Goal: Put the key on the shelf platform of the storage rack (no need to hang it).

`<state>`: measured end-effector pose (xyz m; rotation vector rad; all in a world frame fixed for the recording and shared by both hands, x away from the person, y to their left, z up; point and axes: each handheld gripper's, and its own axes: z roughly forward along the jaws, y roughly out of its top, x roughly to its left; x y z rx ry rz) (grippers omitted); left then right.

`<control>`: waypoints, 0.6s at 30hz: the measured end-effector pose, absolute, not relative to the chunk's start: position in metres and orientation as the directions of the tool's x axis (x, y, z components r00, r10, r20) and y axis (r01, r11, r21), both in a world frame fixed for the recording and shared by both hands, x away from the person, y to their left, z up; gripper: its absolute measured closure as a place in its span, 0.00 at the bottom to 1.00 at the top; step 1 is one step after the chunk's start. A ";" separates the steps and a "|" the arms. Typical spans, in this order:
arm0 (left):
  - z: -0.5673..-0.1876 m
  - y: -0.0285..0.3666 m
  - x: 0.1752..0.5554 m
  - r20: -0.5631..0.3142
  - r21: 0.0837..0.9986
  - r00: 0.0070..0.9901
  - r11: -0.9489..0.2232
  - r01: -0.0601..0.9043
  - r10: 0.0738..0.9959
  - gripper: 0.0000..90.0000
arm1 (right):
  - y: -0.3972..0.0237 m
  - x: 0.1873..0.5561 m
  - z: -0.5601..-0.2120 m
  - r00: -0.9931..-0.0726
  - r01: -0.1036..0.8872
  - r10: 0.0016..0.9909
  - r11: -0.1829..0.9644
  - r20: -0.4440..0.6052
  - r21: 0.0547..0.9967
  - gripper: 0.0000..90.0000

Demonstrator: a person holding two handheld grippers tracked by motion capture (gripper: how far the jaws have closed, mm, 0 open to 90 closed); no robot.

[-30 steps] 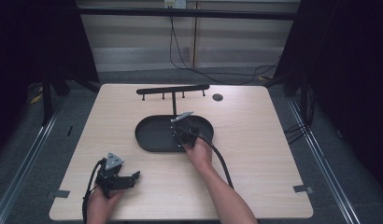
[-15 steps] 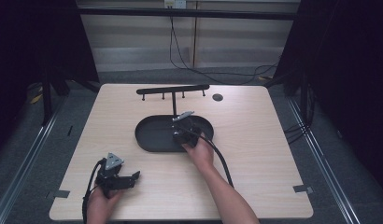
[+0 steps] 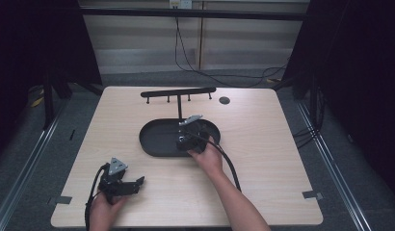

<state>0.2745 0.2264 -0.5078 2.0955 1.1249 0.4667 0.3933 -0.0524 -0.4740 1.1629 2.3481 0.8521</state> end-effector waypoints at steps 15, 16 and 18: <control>-0.508 0.226 0.274 -0.020 0.730 0.551 -0.364 0.578 0.834 0.19 | -0.058 0.384 -0.469 -0.621 0.551 0.777 0.524 -0.100 0.649 0.14; -0.508 0.226 0.274 -0.019 0.730 0.551 -0.364 0.578 0.835 0.19 | -0.059 0.383 -0.468 -0.627 0.550 0.774 0.522 -0.090 0.652 0.14; -0.508 0.226 0.274 -0.019 0.731 0.550 -0.364 0.578 0.835 0.19 | -0.062 0.382 -0.467 -0.630 0.546 0.771 0.525 -0.094 0.653 0.14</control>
